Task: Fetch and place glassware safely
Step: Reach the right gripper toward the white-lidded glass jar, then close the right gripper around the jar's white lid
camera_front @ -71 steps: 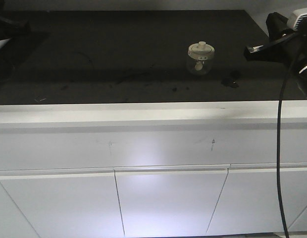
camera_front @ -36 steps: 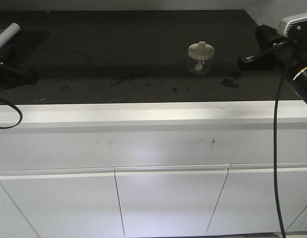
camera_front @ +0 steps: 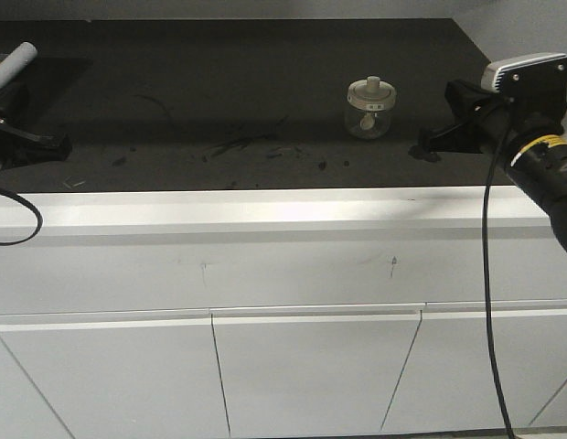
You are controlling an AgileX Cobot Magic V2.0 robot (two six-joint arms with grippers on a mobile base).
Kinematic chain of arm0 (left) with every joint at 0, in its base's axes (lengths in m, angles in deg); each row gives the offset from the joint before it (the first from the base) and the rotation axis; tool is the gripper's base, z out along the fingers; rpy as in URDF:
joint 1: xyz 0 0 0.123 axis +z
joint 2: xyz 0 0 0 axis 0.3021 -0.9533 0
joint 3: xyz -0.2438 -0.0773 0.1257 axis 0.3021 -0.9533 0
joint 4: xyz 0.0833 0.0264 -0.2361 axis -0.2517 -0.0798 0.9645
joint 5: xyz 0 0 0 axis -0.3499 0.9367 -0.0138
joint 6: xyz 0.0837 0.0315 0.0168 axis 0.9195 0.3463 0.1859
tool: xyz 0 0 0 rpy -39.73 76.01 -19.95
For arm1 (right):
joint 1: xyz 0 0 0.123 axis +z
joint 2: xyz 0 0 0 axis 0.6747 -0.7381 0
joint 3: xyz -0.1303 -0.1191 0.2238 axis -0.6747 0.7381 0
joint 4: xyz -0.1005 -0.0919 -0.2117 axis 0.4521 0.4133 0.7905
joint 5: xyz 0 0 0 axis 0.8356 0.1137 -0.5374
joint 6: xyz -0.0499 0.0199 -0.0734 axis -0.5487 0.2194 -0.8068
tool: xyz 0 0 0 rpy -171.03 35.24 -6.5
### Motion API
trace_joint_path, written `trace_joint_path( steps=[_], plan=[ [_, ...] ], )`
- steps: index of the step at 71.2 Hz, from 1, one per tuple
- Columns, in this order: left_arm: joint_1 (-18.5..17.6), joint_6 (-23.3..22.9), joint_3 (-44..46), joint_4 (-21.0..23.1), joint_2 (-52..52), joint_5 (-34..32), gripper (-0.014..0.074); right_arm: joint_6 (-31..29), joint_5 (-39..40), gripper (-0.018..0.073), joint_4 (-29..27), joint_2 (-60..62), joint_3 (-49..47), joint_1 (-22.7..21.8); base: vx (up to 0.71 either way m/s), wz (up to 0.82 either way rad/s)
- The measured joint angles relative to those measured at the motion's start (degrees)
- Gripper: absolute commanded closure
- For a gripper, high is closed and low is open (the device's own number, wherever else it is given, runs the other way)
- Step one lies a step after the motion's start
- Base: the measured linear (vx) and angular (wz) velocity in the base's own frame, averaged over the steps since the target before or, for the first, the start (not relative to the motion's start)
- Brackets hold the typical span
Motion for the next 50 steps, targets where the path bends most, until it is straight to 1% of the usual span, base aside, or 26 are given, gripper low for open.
trace_joint_path(
  steps=[7, 11, 16, 19, 30, 34, 39, 50],
  plan=[
    [0.0, 0.0, 0.0, 0.0, 0.0, 0.0, 0.0603, 1.1, -3.1, 0.0472, 0.0, -2.5, -3.9, 0.0, 0.00, 0.00],
    [0.0, 0.0, 0.0, 0.0, 0.0, 0.0, 0.0603, 2.2, -5.4, 0.0413, 0.0, -4.1, -6.9, 0.0, 0.00, 0.00],
    [0.0, 0.0, 0.0, 0.0, 0.0, 0.0, 0.0603, 2.9, -8.0, 0.0330, 0.0, -6.3, -10.8, 0.0, 0.00, 0.00],
    [0.0, 0.0, 0.0, 0.0, 0.0, 0.0, 0.0603, 3.0, -8.9, 0.0266, 0.0, -7.4, -12.7, 0.0, 0.00, 0.00],
    [0.0, 0.0, 0.0, 0.0, 0.0, 0.0, 0.0603, 3.4, -10.3, 0.0078, 0.0, -12.2, -18.8, 0.0, 0.00, 0.00],
    [0.0, 0.0, 0.0, 0.0, 0.0, 0.0, 0.0603, 3.4, -10.9, 0.0036, 0.0, -13.8, -20.8, 0.4, 0.00, 0.00],
    [0.0, 0.0, 0.0, 0.0, 0.0, 0.0, 0.0603, 3.5, -12.5, 0.0008, -0.1, -15.7, -23.4, 1.1, 0.00, 0.00],
    [0.0, 0.0, 0.0, 0.0, 0.0, 0.0, 0.0603, 3.5, -16.8, 0.0003, -0.1, -20.5, -30.5, 3.9, 0.00, 0.00]
  ],
)
